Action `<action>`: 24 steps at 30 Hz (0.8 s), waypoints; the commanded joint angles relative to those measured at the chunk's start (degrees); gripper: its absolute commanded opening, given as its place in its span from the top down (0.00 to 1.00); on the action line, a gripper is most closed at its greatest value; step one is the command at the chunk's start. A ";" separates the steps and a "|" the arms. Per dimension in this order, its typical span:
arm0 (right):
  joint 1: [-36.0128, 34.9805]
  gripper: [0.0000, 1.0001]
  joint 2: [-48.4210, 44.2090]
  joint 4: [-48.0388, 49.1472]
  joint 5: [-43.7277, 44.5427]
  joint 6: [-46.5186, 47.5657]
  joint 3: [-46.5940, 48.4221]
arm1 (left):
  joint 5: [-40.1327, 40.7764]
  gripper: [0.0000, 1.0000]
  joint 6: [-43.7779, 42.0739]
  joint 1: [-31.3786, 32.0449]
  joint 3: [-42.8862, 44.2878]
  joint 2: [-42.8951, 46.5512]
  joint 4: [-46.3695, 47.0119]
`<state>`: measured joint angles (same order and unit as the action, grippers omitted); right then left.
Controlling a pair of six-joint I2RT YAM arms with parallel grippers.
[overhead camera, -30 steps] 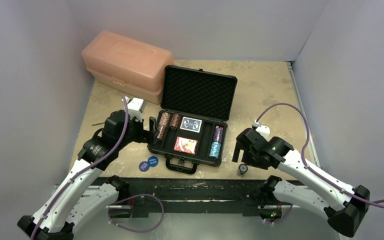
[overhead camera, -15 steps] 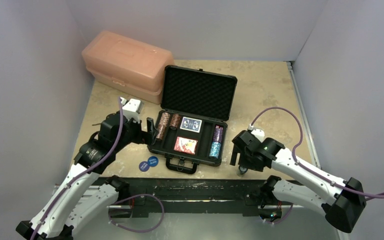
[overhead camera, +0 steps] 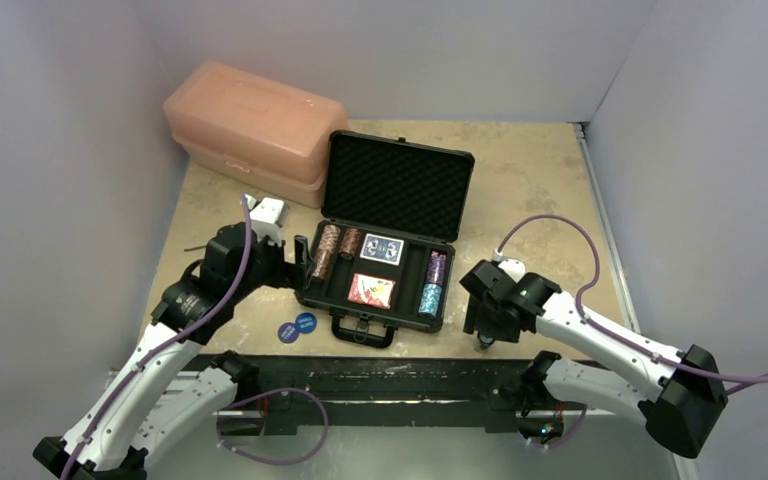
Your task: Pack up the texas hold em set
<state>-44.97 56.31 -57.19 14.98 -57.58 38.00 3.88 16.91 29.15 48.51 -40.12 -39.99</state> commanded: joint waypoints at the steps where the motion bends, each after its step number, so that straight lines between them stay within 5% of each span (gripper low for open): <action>1: 0.08 0.39 0.90 0.50 -0.66 -0.20 0.76 | 0.87 0.12 -0.62 -0.17 2.22 0.22 0.60; 11: 0.10 0.43 2.77 0.61 -2.27 1.72 1.18 | 1.26 0.13 -0.91 -0.16 2.47 0.03 0.11; 19: 0.07 0.64 3.36 0.41 -2.31 2.13 1.42 | 1.31 0.13 -1.11 -0.14 2.48 0.13 -0.05; 24: 0.00 0.88 3.47 0.59 -2.86 2.68 2.02 | 1.13 0.14 -1.38 -0.14 2.50 0.29 0.05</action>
<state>-44.95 59.64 -57.30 12.84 -55.22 38.11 4.73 16.73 29.15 48.51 -40.27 -40.51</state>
